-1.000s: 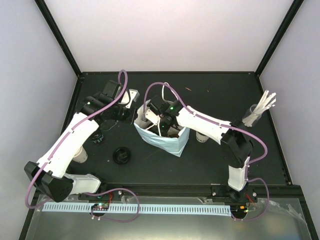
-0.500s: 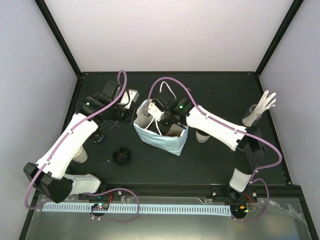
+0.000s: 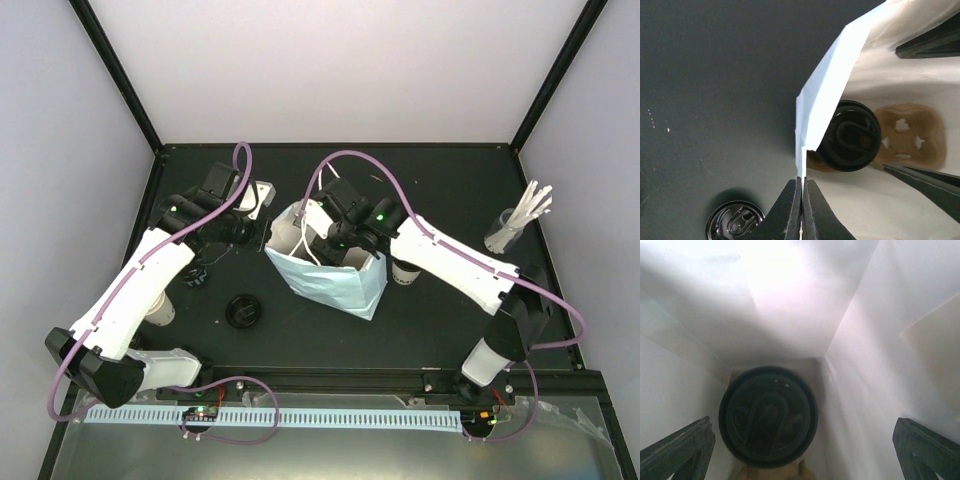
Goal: Pack the takeout coffee
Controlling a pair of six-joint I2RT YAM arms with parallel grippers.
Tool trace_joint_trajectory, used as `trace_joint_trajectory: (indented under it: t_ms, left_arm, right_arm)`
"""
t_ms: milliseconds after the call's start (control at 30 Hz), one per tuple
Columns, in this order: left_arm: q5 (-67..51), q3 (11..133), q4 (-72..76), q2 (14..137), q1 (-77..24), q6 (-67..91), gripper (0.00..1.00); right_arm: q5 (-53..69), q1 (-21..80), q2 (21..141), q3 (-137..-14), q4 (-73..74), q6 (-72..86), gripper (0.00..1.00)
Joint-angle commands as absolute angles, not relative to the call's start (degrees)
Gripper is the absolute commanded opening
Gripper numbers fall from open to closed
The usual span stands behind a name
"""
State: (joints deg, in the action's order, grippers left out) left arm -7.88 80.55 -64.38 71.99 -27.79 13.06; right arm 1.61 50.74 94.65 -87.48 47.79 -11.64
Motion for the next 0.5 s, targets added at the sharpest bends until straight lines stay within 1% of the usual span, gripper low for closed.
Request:
trace_joint_trajectory:
  t_ms: [0,267,467]
  left_arm:
    - [-6.67,81.68,-65.64,70.86,-28.04,13.24,0.02]
    - [-6.33,81.74,-65.55,70.43,-27.97,13.79,0.02]
    - [-6.49,81.84,-65.14,70.70,-28.03,14.15,0.02]
  right_arm:
    - [1.85,50.53,90.77,-86.43,45.11,-11.05,1.00]
    - [2.06,50.53,87.15,-83.76,42.07,-9.60,1.00]
    - [5.09,50.69,86.70,-82.75,38.60,-6.52,1.00]
